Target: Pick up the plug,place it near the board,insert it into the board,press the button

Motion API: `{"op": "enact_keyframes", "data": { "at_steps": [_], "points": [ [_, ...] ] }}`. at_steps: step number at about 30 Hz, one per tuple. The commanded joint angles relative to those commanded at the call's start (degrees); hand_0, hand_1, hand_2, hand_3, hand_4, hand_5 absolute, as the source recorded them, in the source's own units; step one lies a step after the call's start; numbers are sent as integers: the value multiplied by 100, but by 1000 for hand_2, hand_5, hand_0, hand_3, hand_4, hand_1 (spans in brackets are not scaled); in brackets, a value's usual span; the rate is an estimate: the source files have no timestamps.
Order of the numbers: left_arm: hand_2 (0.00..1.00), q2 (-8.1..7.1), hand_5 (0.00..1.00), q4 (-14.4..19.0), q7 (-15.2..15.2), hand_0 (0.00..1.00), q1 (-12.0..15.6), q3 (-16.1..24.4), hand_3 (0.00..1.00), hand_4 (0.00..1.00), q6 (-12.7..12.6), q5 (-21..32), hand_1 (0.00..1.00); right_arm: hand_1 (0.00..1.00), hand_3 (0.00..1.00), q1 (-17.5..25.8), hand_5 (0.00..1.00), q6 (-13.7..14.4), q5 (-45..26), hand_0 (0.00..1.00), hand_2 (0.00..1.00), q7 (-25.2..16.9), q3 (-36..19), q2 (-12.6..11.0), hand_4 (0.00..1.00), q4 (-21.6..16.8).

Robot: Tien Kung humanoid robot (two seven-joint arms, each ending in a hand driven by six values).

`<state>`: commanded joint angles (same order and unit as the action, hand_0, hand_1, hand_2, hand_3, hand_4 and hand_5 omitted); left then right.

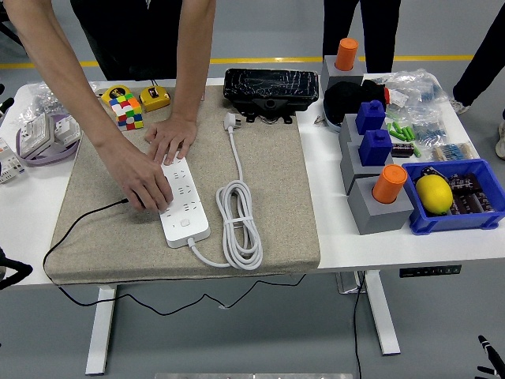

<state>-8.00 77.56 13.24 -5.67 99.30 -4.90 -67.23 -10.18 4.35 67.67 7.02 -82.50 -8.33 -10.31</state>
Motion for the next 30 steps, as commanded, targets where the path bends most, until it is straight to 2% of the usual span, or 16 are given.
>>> {"op": "enact_keyframes", "data": {
  "at_steps": [3, 7, 14, 18, 22, 29, 30],
  "points": [
    [834, -2, 985, 15, -43, 808, 213, 3, 827, 998, 22, -30, 865, 746, 763, 71, 998, 33, -25, 802, 727, -22, -115, 40, 998, 0],
    [811, -51, 990, 2, -104, 795, 217, -10, 808, 998, 19, -130, 838, 746, 764, 117, 998, 40, -20, 802, 727, -41, -178, 90, 998, 0],
    [805, -44, 990, 125, -278, 779, -51, -222, 804, 998, -58, -402, 830, 746, 765, 174, 998, 29, 76, 801, 727, -32, -344, 161, 998, 0],
    [805, -76, 994, 235, -429, 776, -180, -486, 807, 998, -53, -653, 827, 746, 764, 122, 998, 10, -76, 802, 727, -59, -190, 180, 998, 0],
    [805, -102, 994, 225, -473, 776, -242, -566, 807, 998, -54, -727, 827, 746, 764, 77, 998, 18, -210, 802, 727, -92, -85, 179, 998, 0],
    [809, -249, 989, 159, -514, 776, -394, -687, 810, 998, 14, -805, 830, 746, 765, 5, 998, 5, -323, 802, 727, -73, 60, 158, 998, 0],
    [823, -274, 931, 176, -516, 775, -394, -708, 818, 998, 41, -829, 835, 746, 765, -1, 998, 2, -347, 801, 727, -72, 87, 152, 998, 0]
  ]
}}
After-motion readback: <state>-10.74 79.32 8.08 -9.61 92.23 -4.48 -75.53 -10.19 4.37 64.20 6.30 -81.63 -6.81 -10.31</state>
